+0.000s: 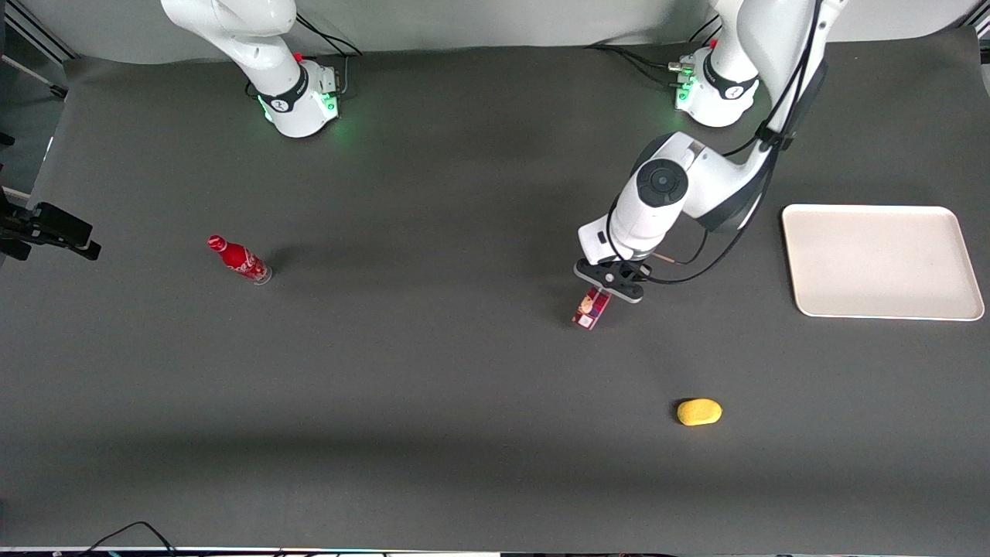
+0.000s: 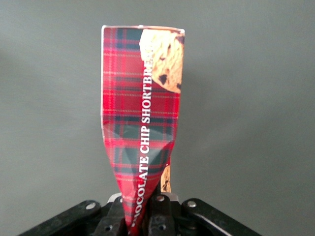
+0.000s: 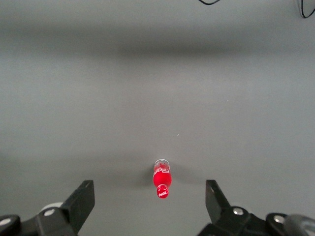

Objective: Place red cookie box on tray
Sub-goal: 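Lift the box with the left gripper and carry it toward the tray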

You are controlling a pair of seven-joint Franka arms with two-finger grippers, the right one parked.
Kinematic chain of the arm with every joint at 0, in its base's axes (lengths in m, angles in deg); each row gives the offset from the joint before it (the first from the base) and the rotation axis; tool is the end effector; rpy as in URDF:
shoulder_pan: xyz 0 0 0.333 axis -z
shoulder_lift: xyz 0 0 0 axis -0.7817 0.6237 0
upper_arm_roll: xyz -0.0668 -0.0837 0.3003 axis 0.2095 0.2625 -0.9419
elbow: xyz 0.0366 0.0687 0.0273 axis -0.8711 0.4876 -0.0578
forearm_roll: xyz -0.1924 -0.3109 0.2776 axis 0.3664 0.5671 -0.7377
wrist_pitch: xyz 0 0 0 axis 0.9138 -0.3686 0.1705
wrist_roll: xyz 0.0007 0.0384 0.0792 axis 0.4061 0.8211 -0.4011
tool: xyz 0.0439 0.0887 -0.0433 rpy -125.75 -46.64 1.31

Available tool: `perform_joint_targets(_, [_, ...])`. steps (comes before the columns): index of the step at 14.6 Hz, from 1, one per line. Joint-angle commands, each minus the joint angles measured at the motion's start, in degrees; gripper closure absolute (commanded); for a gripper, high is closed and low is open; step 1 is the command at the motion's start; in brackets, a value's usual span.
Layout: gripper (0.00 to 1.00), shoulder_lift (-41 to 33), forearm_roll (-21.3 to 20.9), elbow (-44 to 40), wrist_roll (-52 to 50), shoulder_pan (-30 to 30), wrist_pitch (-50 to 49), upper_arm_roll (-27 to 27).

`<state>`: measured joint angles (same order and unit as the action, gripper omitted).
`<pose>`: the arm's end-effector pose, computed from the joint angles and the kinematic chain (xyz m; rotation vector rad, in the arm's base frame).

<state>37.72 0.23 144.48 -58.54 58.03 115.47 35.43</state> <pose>0.5289 -0.3335 0.2317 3.0122 -0.7419 0.0492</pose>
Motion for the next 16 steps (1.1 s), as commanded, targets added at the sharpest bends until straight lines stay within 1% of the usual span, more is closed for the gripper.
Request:
perform_joint_targets(1, [1.00,-6.0,3.6,-8.7,-0.9,-1.3,-14.2,0.0])
perform_joint_targets(2, [1.00,-7.2,4.4,-11.1,-0.9,-2.0,-17.4,0.0])
perform_joint_targets(4, [1.00,-9.2,7.4,-15.9,-0.9,-3.7,-23.8,-0.5])
perform_joint_targets(5, [1.00,-9.6,8.3,-19.0,-0.9,-4.2,-27.8,-1.7])
perform_joint_targets(8, [1.00,-9.8,8.6,-29.2,-1.0,-4.3,-38.7,-6.6])
perform_joint_targets(11, [1.00,-9.9,8.0,-38.3,-0.9,-4.2,-48.7,-14.1])
perform_joint_targets(13, [1.00,-10.0,6.9,-41.0,-0.7,-4.3,-52.3,-20.3])
perform_joint_targets(14, [1.00,-10.0,6.0,-41.9,1.1,-4.2,-53.4,-23.8])
perform_joint_targets(16, [1.00,-9.8,5.6,-42.5,10.2,-5.4,-53.9,-29.3])
